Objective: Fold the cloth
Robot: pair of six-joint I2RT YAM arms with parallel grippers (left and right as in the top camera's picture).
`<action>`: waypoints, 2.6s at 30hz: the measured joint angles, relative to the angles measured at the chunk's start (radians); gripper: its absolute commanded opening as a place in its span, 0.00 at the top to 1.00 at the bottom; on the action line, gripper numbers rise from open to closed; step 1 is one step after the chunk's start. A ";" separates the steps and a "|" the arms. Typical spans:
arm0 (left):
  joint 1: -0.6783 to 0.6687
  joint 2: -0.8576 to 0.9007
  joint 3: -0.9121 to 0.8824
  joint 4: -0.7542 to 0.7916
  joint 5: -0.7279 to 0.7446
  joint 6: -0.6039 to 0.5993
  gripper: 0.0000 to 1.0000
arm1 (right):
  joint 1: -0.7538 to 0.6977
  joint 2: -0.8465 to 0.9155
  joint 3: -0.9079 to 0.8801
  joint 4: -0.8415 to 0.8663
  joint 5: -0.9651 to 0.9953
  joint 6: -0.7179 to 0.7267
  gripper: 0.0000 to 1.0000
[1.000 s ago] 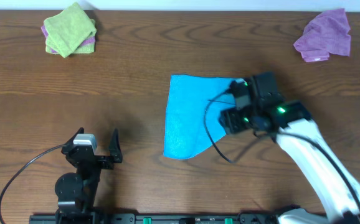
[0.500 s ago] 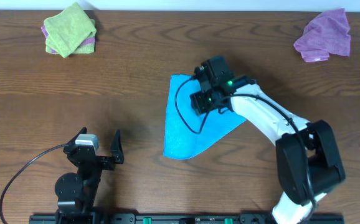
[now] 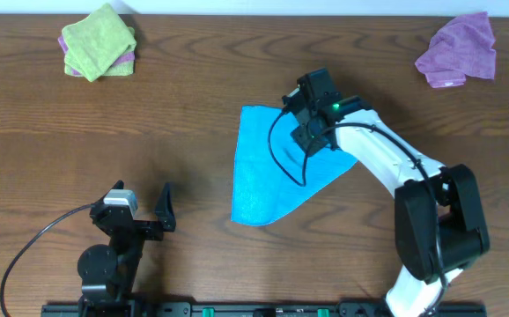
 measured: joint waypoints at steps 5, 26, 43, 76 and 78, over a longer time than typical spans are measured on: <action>0.000 0.000 0.000 0.000 0.000 -0.003 0.05 | -0.018 0.000 0.000 -0.020 -0.077 -0.119 0.43; 0.000 0.000 0.000 0.000 0.000 -0.029 0.05 | -0.031 0.100 0.000 -0.061 -0.295 -0.387 0.76; 0.000 0.000 0.000 0.000 0.000 -0.029 0.05 | -0.030 0.100 0.075 0.004 -0.283 -0.368 0.35; 0.000 0.000 0.000 -0.001 -0.004 -0.029 0.04 | -0.025 0.135 0.201 -0.258 -0.222 -0.247 0.99; 0.000 0.000 0.000 -0.001 -0.004 -0.029 0.05 | -0.019 0.105 0.211 -0.298 -0.220 -0.215 0.99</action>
